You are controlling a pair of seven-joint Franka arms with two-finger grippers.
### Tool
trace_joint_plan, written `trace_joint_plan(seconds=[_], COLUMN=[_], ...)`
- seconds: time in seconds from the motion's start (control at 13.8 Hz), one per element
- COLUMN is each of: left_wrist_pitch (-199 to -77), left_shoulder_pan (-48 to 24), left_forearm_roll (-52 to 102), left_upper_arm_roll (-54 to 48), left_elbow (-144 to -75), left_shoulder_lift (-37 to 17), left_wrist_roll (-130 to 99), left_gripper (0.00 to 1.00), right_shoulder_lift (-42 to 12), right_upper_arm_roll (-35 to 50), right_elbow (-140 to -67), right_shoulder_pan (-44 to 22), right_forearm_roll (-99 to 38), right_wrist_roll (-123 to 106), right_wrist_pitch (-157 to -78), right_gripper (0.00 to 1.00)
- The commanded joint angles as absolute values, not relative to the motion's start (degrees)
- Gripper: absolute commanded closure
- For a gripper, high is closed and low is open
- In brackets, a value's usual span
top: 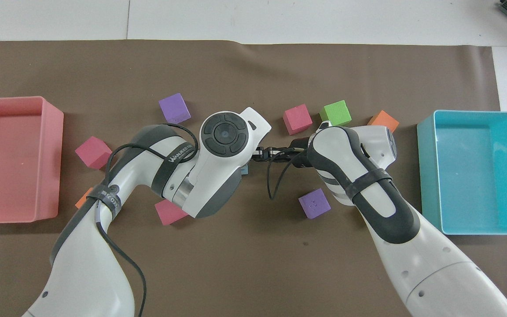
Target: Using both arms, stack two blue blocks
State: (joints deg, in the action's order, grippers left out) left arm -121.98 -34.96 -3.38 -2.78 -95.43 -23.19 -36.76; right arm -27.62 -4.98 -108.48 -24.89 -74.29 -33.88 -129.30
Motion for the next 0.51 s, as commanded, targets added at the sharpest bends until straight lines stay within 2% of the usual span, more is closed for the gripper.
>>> trace_joint_plan(seconds=[0.0, 0.22, 0.44], left_wrist_pitch=[-120.7, -121.0, -121.4], left_shoulder_pan=[-35.9, -35.9, -35.9], left_forearm_roll=[-4.8, -4.8, -4.8], left_upper_arm_roll=[-2.3, -2.4, -2.5], left_elbow=[-95.4, -96.6, -97.3], left_shoulder_lift=[-22.5, -22.2, -21.7], left_wrist_roll=[-39.3, -40.0, -40.0], left_gripper=[0.88, 0.86, 0.79], right_shoulder_lift=[-27.2, -27.2, -27.2], right_upper_arm_roll=[-4.7, -4.7, -4.7], right_elbow=[-109.4, -109.4, -109.4], right_shoulder_pan=[-25.0, -25.0, -25.0], right_forearm_roll=[-76.5, -76.5, -76.5], right_wrist_roll=[-35.5, -35.5, -35.5], right_wrist_pitch=[-130.9, -130.9, -130.9], right_gripper=[1.0, 1.0, 1.0])
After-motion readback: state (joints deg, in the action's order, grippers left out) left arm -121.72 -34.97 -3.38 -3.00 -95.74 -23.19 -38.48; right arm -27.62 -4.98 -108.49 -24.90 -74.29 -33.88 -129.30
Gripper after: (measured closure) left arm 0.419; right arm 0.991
